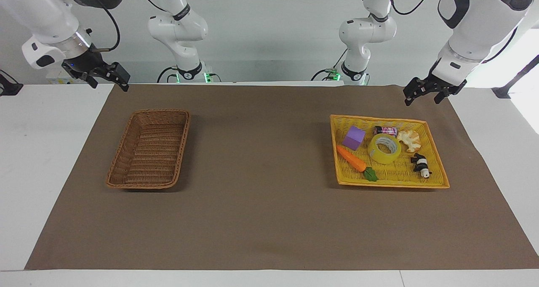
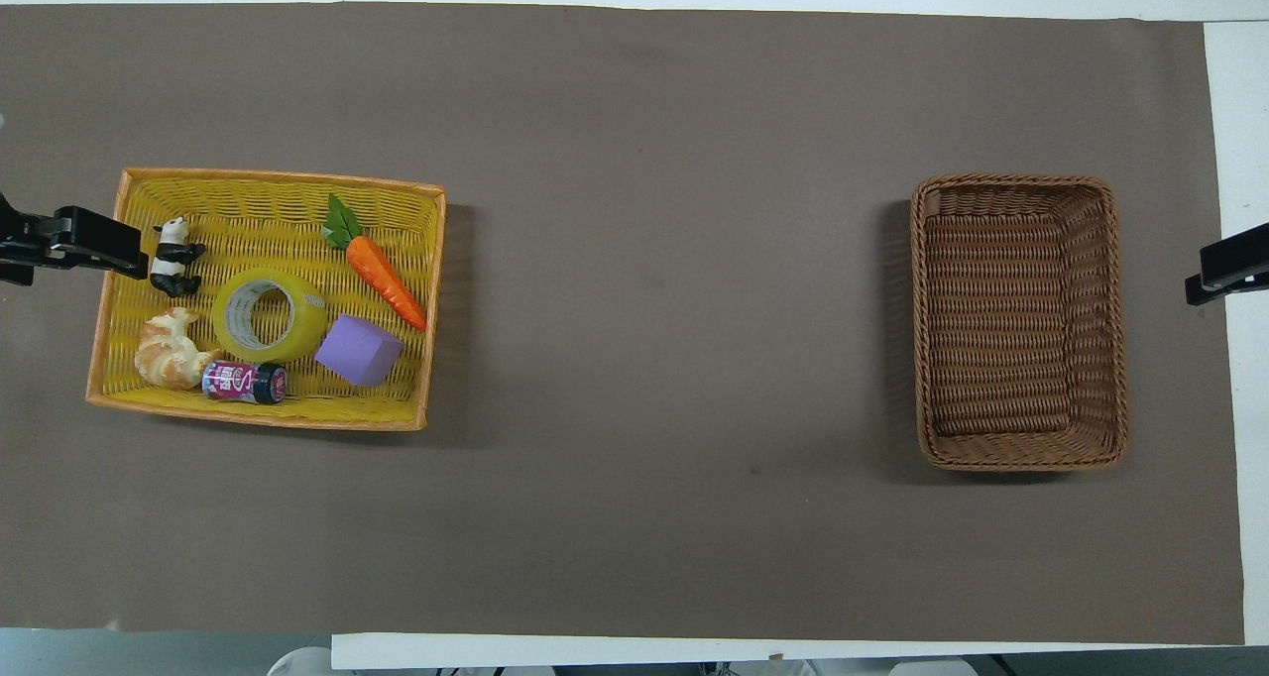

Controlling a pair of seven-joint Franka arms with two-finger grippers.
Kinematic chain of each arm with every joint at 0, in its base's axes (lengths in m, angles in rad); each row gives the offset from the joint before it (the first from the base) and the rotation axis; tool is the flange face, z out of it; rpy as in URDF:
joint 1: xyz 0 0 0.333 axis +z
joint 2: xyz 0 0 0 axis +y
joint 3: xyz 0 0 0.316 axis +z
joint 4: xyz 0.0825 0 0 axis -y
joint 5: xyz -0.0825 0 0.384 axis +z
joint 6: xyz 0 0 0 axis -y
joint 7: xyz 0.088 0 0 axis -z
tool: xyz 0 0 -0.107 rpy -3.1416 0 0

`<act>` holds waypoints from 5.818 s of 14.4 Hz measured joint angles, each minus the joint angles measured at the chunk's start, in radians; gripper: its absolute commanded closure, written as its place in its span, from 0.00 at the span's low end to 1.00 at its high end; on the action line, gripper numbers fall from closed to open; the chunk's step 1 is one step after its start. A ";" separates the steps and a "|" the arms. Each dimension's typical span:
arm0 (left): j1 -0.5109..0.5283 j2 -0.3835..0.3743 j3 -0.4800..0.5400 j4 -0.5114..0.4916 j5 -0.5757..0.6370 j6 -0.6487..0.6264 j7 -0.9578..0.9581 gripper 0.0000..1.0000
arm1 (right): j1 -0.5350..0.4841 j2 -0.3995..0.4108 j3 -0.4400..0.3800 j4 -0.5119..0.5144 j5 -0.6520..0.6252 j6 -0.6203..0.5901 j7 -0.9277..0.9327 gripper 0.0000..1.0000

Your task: Move tape to another basket

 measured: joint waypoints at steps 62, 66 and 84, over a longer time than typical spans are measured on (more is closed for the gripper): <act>-0.212 0.154 -0.023 -0.204 -0.381 0.467 -0.442 1.00 | 0.000 -0.003 0.000 0.001 0.000 0.047 0.000 0.00; -0.369 0.154 -0.025 -0.130 -0.439 0.468 -0.601 1.00 | -0.001 -0.022 -0.005 0.002 0.000 0.083 0.000 0.00; -0.469 0.160 -0.022 -0.072 -0.511 0.539 -0.659 1.00 | -0.009 -0.027 -0.001 -0.018 0.550 0.112 -0.059 0.00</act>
